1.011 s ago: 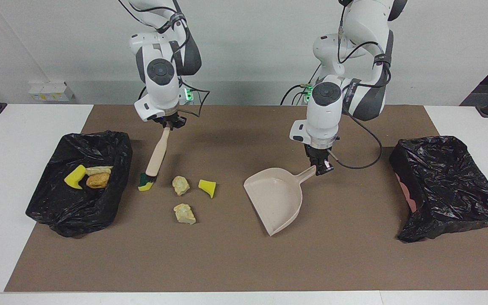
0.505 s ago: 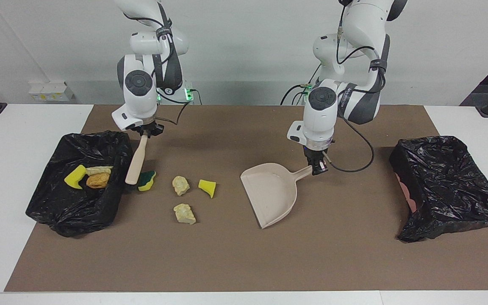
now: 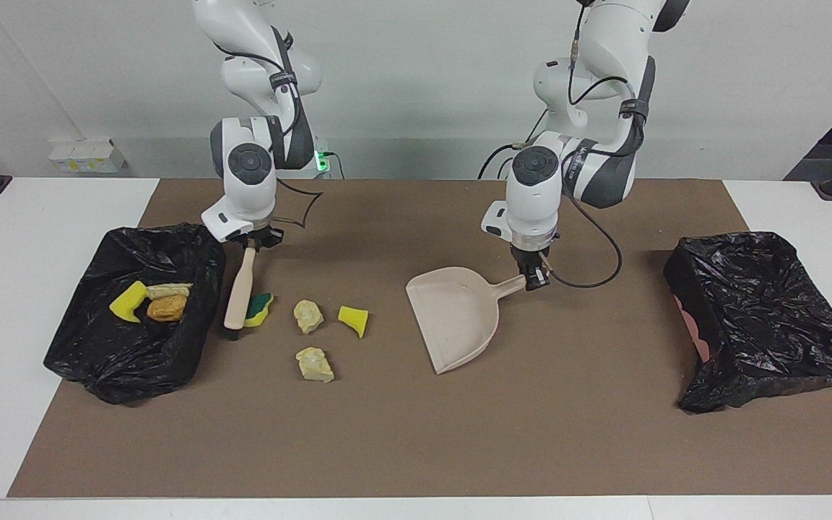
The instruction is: Sweep and dump trash in bin
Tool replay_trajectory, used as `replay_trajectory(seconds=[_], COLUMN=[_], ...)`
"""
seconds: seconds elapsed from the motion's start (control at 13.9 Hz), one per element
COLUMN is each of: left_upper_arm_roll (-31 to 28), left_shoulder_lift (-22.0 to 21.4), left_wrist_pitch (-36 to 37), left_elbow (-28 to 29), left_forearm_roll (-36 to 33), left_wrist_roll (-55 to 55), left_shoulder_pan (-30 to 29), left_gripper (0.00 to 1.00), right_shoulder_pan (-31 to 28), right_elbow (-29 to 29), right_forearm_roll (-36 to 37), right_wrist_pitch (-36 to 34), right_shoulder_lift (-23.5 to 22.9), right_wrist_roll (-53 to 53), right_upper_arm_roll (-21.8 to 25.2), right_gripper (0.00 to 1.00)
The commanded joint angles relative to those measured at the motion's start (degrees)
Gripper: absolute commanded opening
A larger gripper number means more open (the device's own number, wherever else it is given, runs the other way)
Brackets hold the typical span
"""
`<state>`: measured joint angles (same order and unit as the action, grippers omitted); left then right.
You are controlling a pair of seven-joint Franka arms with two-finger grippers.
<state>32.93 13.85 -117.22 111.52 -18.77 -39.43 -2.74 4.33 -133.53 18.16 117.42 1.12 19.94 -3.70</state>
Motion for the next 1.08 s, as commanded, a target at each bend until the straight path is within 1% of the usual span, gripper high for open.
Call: replay_trajectory(seconds=[0.0,0.14,0.22,0.43,0.51,0.72,0.87,1.01], left_upper_arm_roll=[-0.8,-0.8,-0.8,-0.7,-0.7,-0.7,-0.7,-0.7], left_shoulder_lift=[-2.8,-2.9,-3.0,-3.7,-3.8,-3.8,-3.8,-3.8], left_wrist_pitch=[0.7,0.7,0.9,1.8,1.7,1.7,1.7,1.7], left_elbow=[2.8,3.1,3.2,3.8,3.8,3.9,3.9,3.9], left_forearm_roll=[0.8,0.8,0.8,0.8,0.8,0.8,0.8,0.8], left_wrist_roll=[-1.0,-1.0,-0.9,-0.9,-0.8,-0.8,-0.8,-0.9], left_shoulder_pan=[0.9,0.9,0.9,1.3,1.3,1.3,1.3,1.3], left_gripper=[0.0,0.0,0.0,0.0,0.0,0.0,0.0,0.0], right_shoulder_pan=[1.2,4.9,5.9,10.8,13.3,18.8,21.9,22.7], right_elbow=[4.0,6.8,8.8,12.3,13.0,14.1,15.0,15.2], right_forearm_roll=[0.2,-1.4,-4.4,-12.4,-14.5,-19.6,-21.7,-26.0], right_wrist_pitch=[0.4,0.3,0.2,0.2,0.3,0.3,0.3,1.8], right_shoulder_lift=[-3.2,-6.0,-7.6,-10.2,-10.9,-10.9,-10.8,-10.8], right_wrist_roll=[-1.4,-1.4,-1.4,-1.5,-1.6,-4.3,-11.3,-13.8], right_upper_arm_roll=[-0.4,-0.4,-0.5,-0.5,-0.5,-0.5,-0.5,-1.2], right_gripper=[0.0,0.0,0.0,0.0,0.0,0.0,0.0,0.0])
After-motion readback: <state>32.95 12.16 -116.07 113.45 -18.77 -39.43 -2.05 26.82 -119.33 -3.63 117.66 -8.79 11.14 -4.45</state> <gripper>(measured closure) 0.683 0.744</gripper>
